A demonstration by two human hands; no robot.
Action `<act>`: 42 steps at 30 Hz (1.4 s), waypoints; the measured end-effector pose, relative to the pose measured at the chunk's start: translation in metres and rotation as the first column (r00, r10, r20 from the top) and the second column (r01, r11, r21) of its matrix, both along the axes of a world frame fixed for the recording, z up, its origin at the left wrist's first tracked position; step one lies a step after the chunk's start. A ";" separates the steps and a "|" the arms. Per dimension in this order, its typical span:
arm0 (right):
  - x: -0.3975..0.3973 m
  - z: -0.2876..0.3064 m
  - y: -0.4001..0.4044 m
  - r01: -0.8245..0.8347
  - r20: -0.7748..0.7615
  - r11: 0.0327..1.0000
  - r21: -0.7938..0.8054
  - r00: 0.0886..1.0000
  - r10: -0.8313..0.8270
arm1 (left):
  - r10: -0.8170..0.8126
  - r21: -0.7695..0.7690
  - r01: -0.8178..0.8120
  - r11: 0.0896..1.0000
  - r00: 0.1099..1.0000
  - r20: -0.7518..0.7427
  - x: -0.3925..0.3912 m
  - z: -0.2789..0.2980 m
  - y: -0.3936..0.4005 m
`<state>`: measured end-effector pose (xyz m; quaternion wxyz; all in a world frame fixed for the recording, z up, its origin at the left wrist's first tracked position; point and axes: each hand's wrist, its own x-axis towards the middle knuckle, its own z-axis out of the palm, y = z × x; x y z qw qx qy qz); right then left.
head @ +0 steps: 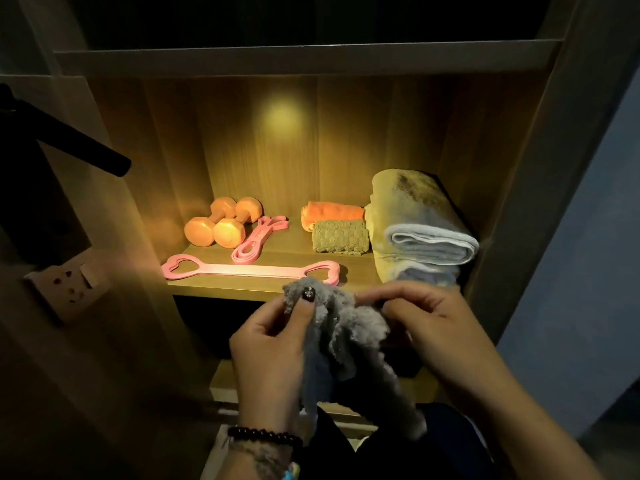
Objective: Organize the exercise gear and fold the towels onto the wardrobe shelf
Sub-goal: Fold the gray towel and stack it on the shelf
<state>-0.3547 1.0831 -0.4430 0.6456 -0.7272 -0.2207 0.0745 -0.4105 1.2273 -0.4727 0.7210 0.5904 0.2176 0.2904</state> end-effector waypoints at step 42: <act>0.003 0.012 -0.002 -0.061 0.339 0.982 -0.180 0.933 0.120 | -0.322 0.137 0.307 0.942 0.940 0.108 -0.044 0.012 -0.023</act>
